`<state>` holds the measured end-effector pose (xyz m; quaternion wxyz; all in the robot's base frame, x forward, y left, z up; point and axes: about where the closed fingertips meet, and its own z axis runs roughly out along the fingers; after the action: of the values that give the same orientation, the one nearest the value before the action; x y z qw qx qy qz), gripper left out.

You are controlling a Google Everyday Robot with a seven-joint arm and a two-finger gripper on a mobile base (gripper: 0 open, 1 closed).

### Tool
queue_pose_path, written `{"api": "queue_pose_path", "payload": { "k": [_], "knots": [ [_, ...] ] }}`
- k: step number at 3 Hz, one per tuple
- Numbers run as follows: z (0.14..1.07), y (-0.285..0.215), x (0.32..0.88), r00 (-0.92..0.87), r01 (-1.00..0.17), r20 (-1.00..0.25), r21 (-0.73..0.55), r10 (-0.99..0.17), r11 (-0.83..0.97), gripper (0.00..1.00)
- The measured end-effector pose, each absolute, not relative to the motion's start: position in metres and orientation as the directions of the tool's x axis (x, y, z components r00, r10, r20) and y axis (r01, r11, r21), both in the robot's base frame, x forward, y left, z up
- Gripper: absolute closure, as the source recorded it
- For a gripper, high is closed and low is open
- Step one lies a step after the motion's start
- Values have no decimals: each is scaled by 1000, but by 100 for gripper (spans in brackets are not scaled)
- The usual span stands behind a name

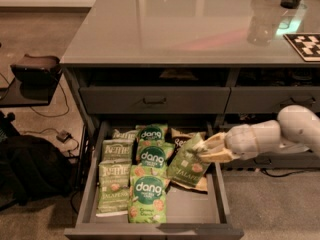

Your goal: Pick green jalapeno chip bag from middle drawer and place on counter

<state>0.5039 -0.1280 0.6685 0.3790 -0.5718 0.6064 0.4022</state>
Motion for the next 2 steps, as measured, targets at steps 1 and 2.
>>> {"api": "queue_pose_path", "payload": {
  "k": [1, 2],
  "knots": [
    [727, -157, 485, 39, -999, -923, -44, -384, 2, 100],
    [786, -177, 466, 144, -988, -918, -157, -369, 5, 100]
  ]
}}
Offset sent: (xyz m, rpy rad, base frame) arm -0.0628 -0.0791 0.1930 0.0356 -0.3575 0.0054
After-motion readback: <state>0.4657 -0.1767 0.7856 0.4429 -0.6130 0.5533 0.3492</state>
